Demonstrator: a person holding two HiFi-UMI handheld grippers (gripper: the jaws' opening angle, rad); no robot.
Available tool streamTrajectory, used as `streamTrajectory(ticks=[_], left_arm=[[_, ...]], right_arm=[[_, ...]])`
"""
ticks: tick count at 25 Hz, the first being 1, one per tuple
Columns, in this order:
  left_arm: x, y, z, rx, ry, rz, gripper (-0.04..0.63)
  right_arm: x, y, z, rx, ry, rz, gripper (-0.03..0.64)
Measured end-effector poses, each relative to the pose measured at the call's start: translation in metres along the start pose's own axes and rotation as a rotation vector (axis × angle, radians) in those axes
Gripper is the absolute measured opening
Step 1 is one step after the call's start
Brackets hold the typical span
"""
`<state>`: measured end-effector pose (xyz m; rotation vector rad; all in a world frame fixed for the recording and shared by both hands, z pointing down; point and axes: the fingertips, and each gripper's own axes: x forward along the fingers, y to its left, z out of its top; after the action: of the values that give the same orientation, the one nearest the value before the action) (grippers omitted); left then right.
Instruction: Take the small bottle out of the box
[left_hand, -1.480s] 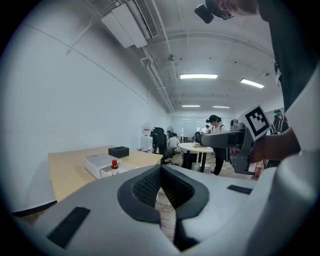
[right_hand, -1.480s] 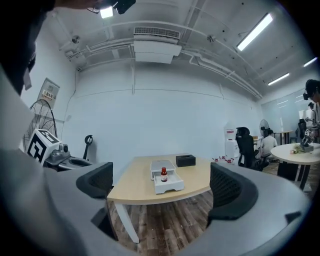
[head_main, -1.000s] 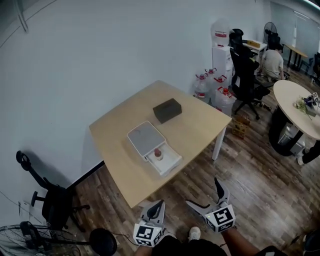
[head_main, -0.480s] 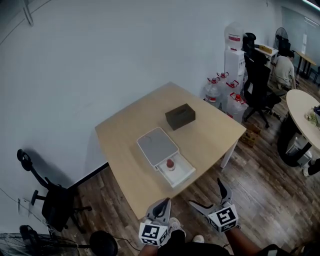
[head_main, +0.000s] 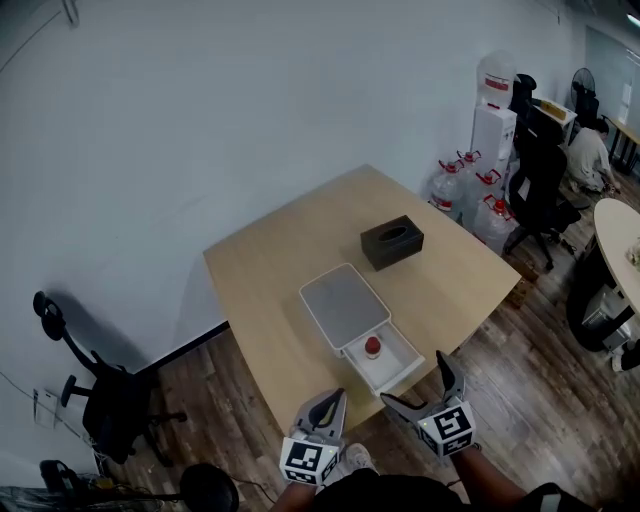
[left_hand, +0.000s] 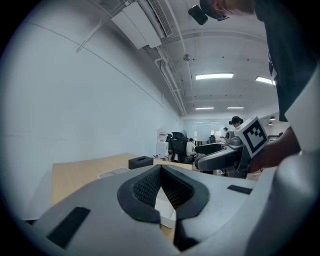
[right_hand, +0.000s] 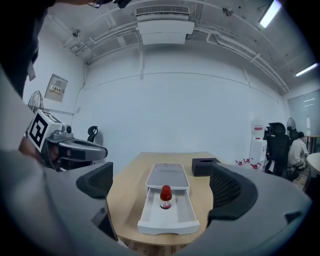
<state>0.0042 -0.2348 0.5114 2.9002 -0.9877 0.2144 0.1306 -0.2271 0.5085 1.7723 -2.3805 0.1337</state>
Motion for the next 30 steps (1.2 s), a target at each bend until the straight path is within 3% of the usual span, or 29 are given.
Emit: streamTrajectory(ticks=[9, 23, 28, 30], left_arm=[[-0.001, 0.055, -0.004, -0.006, -0.001, 0.028, 0.012], [0.007, 0.092, -0.024, -0.103, 0.049, 0.227, 0.012], [0.010, 0.092, -0.028, -0.127, 0.065, 0.269, 0.012], [0.009, 0.092, -0.030, -0.133, 0.071, 0.283, 0.012]], right_arm=[[0.061, 0.003, -0.011, -0.057, 0.058, 0.039, 0.588], [0.138, -0.006, -0.085, -0.094, 0.259, 0.280, 0.588], [0.153, -0.011, -0.111, -0.115, 0.341, 0.309, 0.579], [0.159, -0.015, -0.118, -0.096, 0.368, 0.305, 0.533]])
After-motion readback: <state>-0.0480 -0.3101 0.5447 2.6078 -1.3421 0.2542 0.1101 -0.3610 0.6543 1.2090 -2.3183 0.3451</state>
